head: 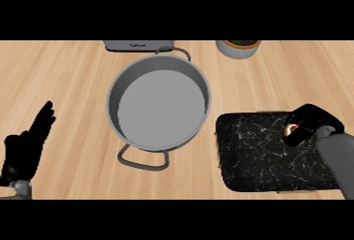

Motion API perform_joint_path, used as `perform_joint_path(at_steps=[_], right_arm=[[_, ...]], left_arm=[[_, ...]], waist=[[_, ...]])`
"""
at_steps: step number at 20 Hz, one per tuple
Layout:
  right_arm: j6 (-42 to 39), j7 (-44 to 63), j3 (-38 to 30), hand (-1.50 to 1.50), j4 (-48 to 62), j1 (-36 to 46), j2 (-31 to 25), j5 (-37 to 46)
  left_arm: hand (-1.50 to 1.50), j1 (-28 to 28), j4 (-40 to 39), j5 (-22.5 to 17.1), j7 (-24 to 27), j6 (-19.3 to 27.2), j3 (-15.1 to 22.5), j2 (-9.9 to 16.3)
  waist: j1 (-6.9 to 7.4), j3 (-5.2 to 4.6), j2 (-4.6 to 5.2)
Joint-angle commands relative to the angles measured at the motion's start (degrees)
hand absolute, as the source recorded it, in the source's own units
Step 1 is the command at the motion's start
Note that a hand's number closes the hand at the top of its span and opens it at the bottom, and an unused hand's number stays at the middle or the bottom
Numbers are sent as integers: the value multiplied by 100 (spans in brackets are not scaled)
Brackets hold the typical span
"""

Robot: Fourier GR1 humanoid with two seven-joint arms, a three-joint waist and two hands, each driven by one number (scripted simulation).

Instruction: Pick the cupcake from the tray and place it in the pot

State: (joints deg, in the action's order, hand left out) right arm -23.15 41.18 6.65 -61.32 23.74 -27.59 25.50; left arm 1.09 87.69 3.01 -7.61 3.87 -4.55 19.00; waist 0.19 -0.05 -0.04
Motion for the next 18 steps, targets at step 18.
perform_joint_path(at_steps=[18], right_arm=[[1642,1702,4826,150,-1849,2426,2751,1653]], left_arm=[[0,-364,-173,246,-4,-180,329,-231]], waist=[[670,-19,-21]])
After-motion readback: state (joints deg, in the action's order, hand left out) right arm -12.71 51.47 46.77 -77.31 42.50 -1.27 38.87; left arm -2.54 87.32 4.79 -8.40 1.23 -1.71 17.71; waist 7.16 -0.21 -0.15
